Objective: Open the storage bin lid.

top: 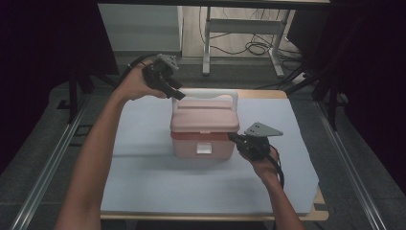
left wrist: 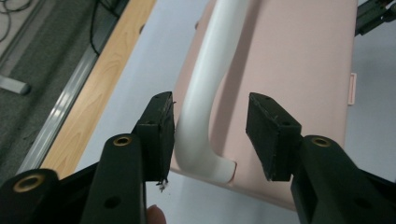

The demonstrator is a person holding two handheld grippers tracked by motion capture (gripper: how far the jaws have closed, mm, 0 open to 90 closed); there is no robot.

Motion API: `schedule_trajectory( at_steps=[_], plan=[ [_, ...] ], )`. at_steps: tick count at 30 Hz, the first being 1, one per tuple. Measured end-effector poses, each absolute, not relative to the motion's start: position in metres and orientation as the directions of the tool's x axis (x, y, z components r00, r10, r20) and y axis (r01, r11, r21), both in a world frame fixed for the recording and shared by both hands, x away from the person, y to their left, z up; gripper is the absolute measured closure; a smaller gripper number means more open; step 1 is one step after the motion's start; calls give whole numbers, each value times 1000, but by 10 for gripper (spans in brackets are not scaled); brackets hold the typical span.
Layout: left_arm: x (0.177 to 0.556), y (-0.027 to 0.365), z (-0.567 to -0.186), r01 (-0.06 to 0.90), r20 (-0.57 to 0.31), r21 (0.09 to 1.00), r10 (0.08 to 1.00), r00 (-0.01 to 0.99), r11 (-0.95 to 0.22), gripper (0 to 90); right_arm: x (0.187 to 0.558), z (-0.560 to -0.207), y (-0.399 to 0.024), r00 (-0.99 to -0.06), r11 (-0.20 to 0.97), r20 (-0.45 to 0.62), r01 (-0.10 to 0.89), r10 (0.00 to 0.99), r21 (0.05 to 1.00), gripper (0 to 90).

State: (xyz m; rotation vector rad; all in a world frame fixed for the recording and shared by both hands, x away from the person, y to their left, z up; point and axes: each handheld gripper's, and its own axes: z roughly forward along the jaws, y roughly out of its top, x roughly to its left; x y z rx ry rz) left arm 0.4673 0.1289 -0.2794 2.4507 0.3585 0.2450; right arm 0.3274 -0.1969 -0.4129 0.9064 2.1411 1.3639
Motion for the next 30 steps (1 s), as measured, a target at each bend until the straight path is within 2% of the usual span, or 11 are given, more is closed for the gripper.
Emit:
schedule_trajectory(
  at_steps=[10, 12, 20, 30],
  plan=[
    [436, 159, -274, 242, 84, 674, 398, 914, -698, 439, 326, -414, -198, -683, 303, -24, 293, 730, 907, 900],
    [424, 167, -278, 227, 88, 698, 396, 914, -679, 438, 326, -413, -199, -681, 300, -22, 293, 732, 908, 900],
    [392, 193, -307, 244, 56, 737, 416, 908, -631, 430, 325, -413, -199, -674, 312, -37, 292, 738, 904, 900],
    [364, 204, -348, 278, 9, 769, 445, 896, -575, 432, 325, -412, -204, -662, 318, -50, 291, 747, 902, 900]
  ],
)
